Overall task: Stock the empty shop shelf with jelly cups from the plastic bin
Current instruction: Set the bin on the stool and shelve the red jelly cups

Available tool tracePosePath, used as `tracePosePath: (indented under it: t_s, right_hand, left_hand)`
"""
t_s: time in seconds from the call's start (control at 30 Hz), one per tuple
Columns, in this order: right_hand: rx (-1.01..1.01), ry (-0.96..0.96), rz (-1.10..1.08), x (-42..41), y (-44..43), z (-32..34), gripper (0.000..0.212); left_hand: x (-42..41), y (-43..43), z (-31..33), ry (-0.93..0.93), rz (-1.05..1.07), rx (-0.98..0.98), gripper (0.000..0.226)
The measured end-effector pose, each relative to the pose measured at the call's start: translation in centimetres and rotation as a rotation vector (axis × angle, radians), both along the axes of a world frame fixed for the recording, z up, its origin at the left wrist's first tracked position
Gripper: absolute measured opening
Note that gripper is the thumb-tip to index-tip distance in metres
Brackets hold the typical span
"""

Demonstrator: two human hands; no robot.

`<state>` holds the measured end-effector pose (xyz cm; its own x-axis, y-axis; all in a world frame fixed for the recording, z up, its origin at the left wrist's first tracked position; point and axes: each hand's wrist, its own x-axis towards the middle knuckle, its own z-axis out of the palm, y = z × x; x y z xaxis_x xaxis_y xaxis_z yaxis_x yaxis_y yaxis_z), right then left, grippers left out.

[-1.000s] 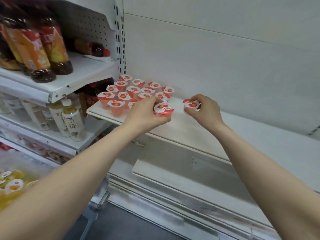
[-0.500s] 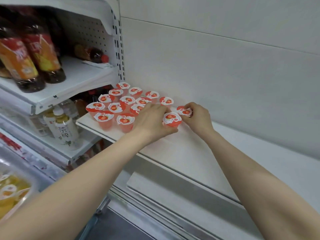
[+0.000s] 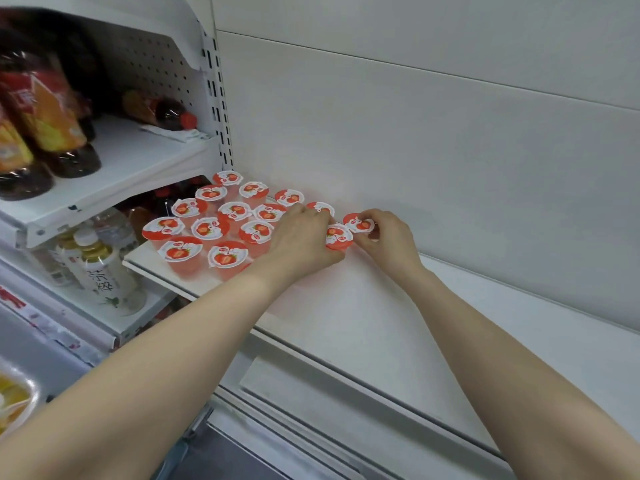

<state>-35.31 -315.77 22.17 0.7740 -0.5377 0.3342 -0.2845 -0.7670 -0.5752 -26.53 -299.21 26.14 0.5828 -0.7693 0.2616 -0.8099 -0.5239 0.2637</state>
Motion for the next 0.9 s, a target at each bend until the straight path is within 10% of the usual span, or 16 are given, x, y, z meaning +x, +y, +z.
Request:
tracePosePath:
  t_s: [0.9]
  right_hand:
    - [-0.532, 0.213, 0.048, -3.0, 2.7, 3.3, 0.050]
  left_hand:
    - [0.4, 3.8, 1.7, -0.078, -0.131, 0.015, 0.057]
